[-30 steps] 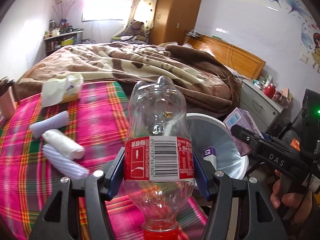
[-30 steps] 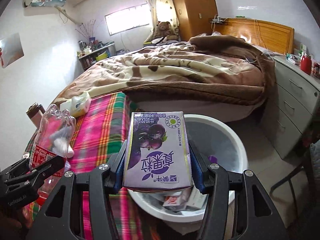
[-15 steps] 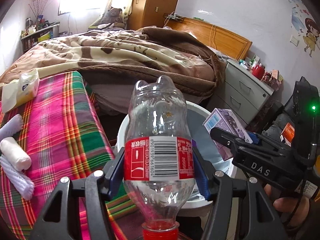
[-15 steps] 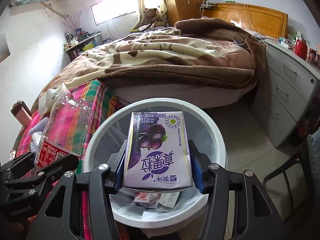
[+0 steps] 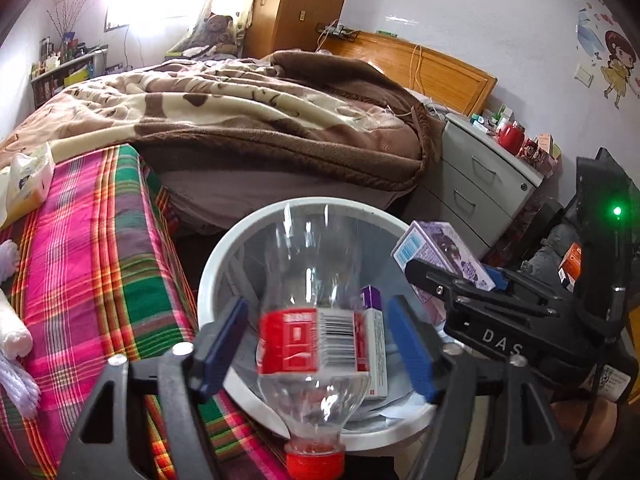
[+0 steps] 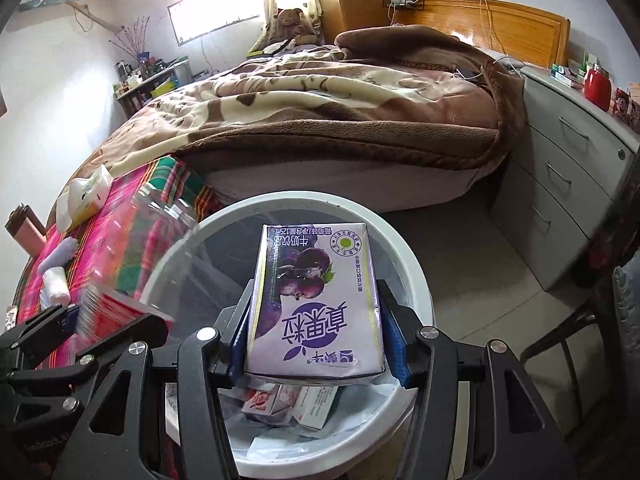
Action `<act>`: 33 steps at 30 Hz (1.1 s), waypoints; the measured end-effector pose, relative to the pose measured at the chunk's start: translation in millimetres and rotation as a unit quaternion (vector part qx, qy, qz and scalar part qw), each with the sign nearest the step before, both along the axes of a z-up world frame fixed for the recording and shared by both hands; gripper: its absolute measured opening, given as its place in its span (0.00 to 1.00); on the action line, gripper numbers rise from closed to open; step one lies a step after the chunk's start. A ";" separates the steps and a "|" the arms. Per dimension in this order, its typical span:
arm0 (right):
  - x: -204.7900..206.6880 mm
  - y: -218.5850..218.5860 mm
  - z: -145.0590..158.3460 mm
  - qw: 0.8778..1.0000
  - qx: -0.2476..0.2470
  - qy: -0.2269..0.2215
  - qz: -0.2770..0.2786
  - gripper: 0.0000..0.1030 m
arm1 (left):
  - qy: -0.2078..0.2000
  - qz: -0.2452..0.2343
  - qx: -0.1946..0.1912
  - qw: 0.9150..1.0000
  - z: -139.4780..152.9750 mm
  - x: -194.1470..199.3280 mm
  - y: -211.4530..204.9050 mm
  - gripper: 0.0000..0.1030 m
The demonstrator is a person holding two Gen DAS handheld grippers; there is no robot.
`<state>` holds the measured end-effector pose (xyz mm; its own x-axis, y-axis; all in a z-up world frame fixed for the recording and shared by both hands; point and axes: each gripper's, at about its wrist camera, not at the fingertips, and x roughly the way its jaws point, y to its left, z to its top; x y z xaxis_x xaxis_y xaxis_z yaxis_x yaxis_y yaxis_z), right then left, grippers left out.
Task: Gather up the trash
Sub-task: 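Carry the bottle and juice box over the bin and open both tools, then move both tools back over the bed toward the mesh sleeves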
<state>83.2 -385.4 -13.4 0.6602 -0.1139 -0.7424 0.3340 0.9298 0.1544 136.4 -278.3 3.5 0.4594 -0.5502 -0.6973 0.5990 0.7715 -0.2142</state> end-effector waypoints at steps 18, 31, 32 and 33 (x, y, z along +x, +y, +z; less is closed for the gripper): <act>-6.5 16.8 13.6 0.999 0.009 -0.032 0.004 0.60 | -0.015 0.050 -0.020 0.998 18.1 -6.4 65.6 0.80; -2.3 72.7 25.5 0.995 0.013 -0.068 0.069 0.60 | -0.057 0.125 0.001 0.990 26.8 -16.9 152.8 0.80; -0.9 79.7 26.0 0.994 0.013 -0.071 0.081 0.60 | -0.059 0.133 0.002 0.989 26.8 -17.0 161.0 0.80; 0.9 87.3 26.2 0.993 0.011 -0.073 0.092 0.60 | -0.059 0.140 0.003 0.988 26.2 -16.9 170.0 0.80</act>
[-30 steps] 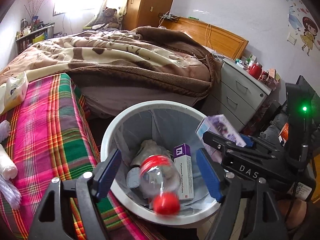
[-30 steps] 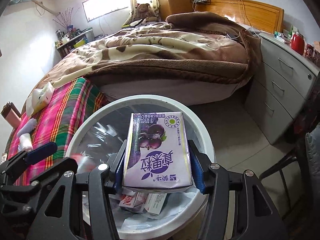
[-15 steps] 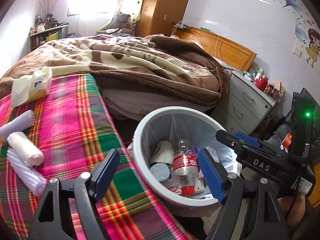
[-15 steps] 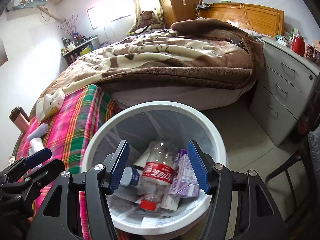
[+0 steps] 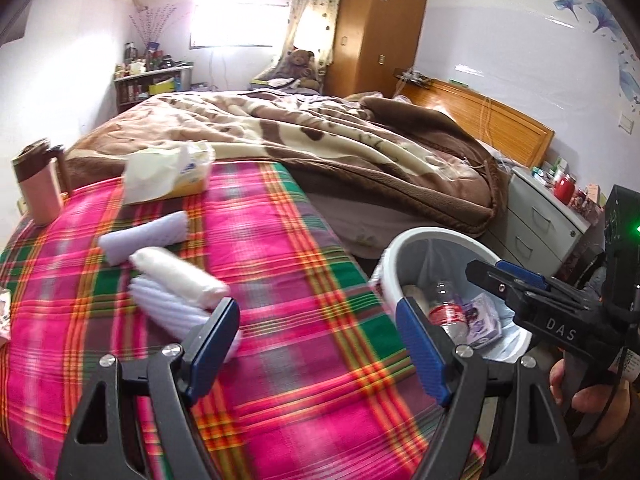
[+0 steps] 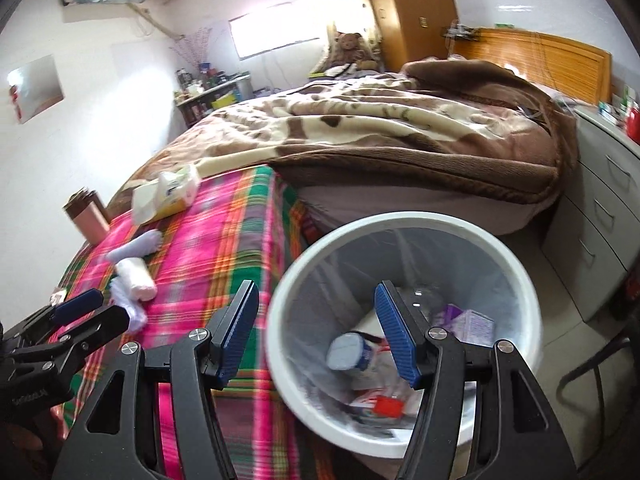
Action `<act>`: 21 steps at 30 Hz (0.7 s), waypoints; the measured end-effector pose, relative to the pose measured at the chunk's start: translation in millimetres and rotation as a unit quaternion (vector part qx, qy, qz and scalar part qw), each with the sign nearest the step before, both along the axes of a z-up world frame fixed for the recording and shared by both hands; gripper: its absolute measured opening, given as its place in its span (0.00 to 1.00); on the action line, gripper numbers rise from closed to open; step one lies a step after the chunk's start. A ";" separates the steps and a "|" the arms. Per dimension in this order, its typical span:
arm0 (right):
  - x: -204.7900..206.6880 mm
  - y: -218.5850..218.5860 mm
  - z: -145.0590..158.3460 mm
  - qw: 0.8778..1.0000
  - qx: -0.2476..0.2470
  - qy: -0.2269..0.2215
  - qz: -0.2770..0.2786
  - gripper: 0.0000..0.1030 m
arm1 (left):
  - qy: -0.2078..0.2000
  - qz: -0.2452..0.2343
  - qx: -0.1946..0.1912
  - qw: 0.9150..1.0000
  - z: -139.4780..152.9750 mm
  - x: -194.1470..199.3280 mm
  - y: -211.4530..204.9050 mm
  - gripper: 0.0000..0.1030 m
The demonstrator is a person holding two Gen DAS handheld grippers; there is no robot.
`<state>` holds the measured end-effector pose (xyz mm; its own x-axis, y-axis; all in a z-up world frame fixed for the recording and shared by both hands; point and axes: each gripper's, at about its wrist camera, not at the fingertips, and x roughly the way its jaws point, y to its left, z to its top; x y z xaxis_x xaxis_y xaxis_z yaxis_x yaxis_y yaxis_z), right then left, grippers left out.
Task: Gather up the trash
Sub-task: 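Move both tools back over the bed toward the mesh sleeves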
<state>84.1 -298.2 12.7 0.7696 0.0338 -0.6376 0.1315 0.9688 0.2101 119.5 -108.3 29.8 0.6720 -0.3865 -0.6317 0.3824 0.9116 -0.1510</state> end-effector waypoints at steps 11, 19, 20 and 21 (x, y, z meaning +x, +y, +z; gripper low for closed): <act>25.1 76.7 -7.8 0.994 -0.016 0.003 0.111 0.60 | 0.007 0.108 0.003 0.994 -14.0 9.6 101.4 0.80; 45.8 128.6 -16.0 0.982 -0.036 0.022 0.183 0.60 | 0.018 0.179 0.011 0.984 -26.5 17.9 168.4 0.80; 49.0 135.3 -17.2 0.980 -0.038 0.024 0.193 0.60 | 0.018 0.186 0.008 0.982 -27.4 18.3 175.9 0.80; 51.4 140.6 -18.5 0.979 -0.038 0.027 0.201 0.60 | 0.019 0.195 0.009 0.981 -28.8 19.3 184.0 0.80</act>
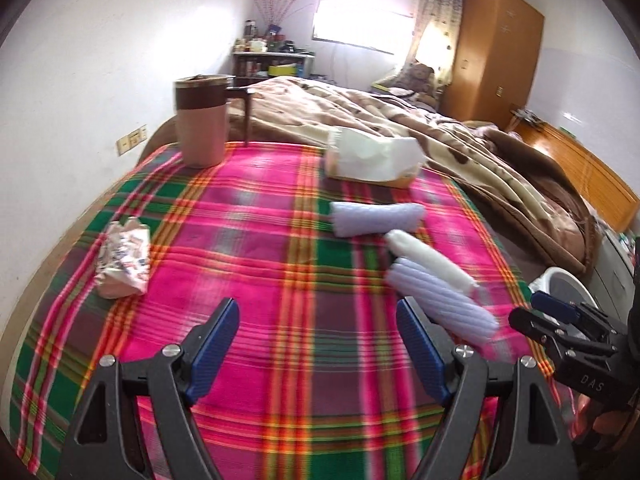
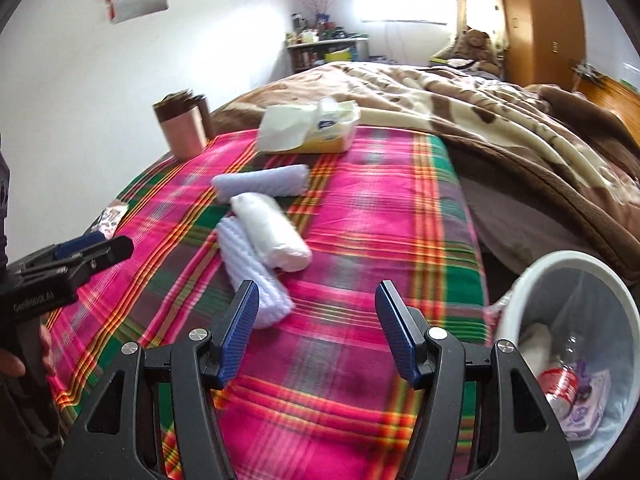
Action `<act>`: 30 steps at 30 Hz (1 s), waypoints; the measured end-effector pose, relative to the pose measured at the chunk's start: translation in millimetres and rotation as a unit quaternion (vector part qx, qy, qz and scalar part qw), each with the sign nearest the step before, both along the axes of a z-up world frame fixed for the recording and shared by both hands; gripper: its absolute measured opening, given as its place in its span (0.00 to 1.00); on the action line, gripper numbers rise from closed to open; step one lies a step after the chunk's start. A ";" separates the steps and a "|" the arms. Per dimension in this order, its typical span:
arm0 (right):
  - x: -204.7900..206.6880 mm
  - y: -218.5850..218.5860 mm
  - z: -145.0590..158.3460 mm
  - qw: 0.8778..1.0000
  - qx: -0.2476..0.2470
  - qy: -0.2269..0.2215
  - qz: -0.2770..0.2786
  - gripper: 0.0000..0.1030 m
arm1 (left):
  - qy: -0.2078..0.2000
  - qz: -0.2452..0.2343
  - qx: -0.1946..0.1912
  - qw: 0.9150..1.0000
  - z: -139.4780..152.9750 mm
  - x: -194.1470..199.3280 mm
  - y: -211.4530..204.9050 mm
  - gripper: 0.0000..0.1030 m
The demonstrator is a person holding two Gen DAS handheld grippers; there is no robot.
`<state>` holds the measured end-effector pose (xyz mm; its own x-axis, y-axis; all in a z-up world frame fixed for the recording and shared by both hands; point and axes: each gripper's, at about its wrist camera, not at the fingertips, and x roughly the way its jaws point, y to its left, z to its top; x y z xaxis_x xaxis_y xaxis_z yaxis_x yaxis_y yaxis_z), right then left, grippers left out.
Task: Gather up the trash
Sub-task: 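Move both tools back over the bed toward the mesh sleeves, then grasp the patterned paper wrapper with the left tool while the right tool grasps a white mesh sleeve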
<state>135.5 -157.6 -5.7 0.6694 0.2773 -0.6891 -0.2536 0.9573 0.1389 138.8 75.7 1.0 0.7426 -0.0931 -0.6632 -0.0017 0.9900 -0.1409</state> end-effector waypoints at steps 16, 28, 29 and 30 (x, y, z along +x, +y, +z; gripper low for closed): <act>30.9 54.6 -24.0 0.997 -0.028 0.048 0.053 0.60 | 0.029 0.110 -0.013 0.993 -18.2 14.5 105.5 0.80; 39.4 72.5 -28.6 0.996 -0.039 0.059 0.062 0.44 | 0.059 0.153 -0.033 0.986 -36.8 37.8 149.9 0.81; 40.1 73.9 -28.5 0.996 -0.038 0.060 0.061 0.42 | 0.064 0.153 -0.037 0.985 -39.2 40.2 152.5 0.81; 40.9 74.8 -28.6 0.996 -0.038 0.060 0.060 0.42 | 0.067 0.153 -0.039 0.985 -41.3 42.5 154.9 0.81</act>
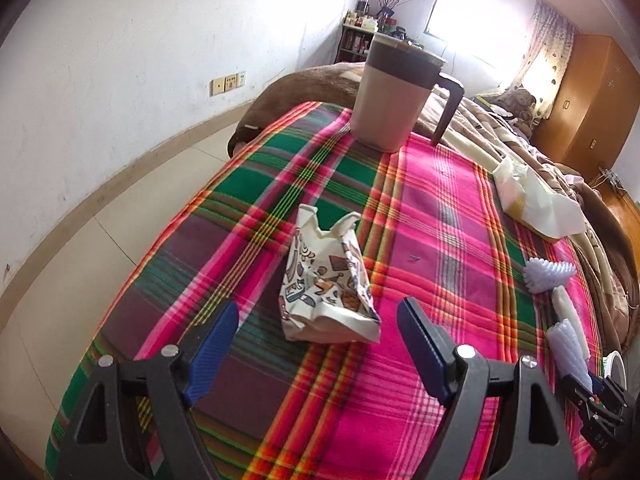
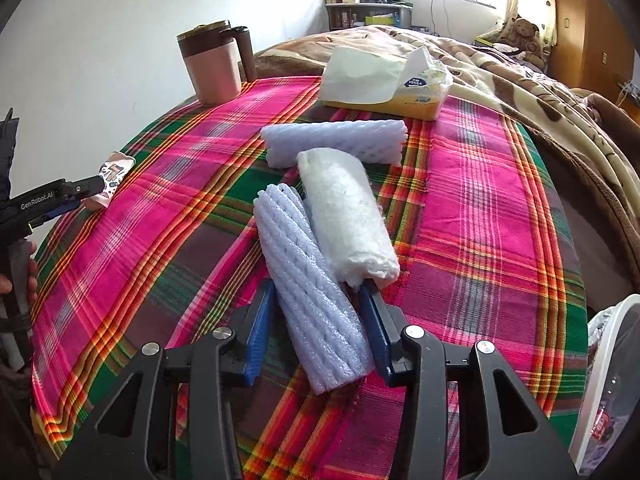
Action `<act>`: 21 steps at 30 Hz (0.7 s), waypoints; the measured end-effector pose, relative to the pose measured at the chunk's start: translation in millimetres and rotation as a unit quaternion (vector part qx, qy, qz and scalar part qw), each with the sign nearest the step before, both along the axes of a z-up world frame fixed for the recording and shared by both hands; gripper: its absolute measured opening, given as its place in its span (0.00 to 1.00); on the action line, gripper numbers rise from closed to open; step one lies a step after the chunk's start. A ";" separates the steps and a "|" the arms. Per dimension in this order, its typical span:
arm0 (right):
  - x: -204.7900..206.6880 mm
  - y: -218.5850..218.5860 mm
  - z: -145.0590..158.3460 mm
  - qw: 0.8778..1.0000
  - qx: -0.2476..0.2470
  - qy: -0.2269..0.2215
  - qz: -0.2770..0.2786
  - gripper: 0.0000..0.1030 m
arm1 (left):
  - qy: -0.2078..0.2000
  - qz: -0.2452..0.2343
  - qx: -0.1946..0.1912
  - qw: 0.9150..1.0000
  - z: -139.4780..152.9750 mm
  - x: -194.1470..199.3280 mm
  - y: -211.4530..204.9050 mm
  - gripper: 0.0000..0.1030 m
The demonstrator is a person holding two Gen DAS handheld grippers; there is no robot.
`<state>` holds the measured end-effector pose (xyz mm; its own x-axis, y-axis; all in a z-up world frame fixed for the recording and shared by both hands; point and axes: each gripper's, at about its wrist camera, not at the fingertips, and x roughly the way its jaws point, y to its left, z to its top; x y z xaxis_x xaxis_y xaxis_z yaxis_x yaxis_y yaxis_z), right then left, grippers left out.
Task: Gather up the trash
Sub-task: 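Grasp the patterned paper wrapper with the left tool while the right tool grasps a white mesh sleeve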
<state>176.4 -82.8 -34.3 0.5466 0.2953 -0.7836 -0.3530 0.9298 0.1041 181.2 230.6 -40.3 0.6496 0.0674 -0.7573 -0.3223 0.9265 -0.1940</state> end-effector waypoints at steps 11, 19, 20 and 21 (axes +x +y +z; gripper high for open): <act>0.6 12.2 0.8 1.000 0.007 0.006 0.000 0.33 | 0.014 -0.005 0.021 1.000 -7.6 19.2 3.9 0.80; -6.0 18.1 4.7 1.000 0.016 0.003 0.002 0.32 | 0.011 -0.006 0.022 1.000 -6.2 21.9 5.0 0.63; -6.8 18.2 4.8 1.000 0.017 0.003 0.002 0.31 | 0.009 -0.007 0.018 1.000 -5.9 21.0 5.5 0.61; -7.1 18.3 4.7 1.000 0.017 0.003 0.001 0.31 | 0.008 -0.007 0.016 1.000 -5.6 19.8 5.6 0.55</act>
